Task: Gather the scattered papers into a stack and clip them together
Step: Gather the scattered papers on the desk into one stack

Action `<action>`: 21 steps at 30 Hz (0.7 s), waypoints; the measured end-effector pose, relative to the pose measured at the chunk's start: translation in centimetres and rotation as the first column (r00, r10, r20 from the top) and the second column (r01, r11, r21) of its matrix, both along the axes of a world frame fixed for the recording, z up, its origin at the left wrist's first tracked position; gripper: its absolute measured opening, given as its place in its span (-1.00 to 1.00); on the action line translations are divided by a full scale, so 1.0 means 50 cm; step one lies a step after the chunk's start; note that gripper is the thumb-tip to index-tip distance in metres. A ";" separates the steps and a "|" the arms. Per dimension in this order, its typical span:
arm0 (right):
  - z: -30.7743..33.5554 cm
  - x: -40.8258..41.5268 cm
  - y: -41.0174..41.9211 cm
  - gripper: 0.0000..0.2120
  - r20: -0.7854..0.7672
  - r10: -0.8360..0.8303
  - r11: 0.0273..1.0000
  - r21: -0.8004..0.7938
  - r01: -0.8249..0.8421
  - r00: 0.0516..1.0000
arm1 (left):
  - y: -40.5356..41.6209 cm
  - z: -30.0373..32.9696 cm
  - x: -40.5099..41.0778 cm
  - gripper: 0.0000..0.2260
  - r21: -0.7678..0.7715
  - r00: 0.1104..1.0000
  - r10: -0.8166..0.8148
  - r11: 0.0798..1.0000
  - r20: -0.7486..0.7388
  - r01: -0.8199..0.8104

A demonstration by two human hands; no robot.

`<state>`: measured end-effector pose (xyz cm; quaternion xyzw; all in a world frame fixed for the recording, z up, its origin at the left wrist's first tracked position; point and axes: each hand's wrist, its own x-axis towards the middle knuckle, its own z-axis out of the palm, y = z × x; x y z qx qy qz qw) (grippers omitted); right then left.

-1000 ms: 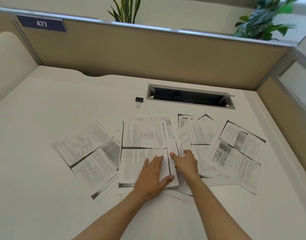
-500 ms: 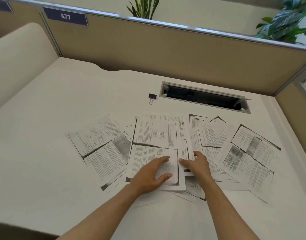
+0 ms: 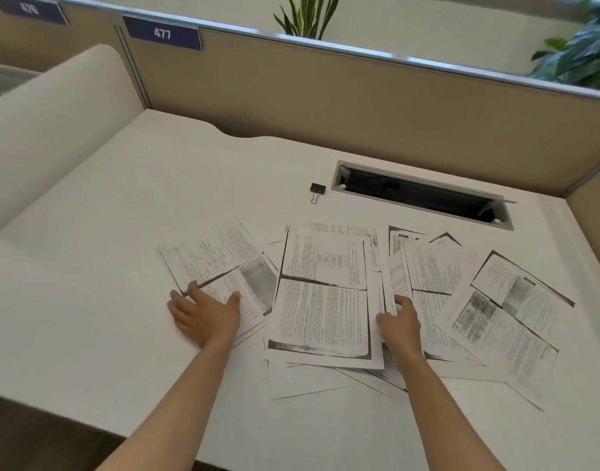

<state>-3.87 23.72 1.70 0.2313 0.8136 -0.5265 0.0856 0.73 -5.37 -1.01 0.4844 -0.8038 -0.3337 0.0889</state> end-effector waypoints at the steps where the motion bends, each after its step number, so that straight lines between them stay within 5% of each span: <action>1: 0.000 0.001 -0.003 -0.58 -0.008 -0.011 1.000 -0.001 0.011 1.000 | -0.002 0.003 -0.006 -0.21 0.013 1.000 -0.012 1.000 -0.022 0.012; 8: 0.009 0.010 -0.018 -0.34 -0.029 0.058 0.997 0.057 -0.057 0.998 | -0.009 0.031 -0.039 -0.07 0.092 0.996 -0.039 0.995 -0.080 0.047; 13: 0.003 0.012 -0.019 -0.43 -0.040 0.046 0.997 0.069 -0.043 0.998 | -0.021 0.047 -0.047 -0.04 0.209 0.996 0.022 0.978 -0.081 -0.005; 21: 0.002 0.011 -0.012 -0.58 -0.038 0.021 1.000 0.014 -0.020 0.999 | -0.016 0.083 -0.046 -0.20 0.290 0.945 -0.049 0.945 -0.324 0.149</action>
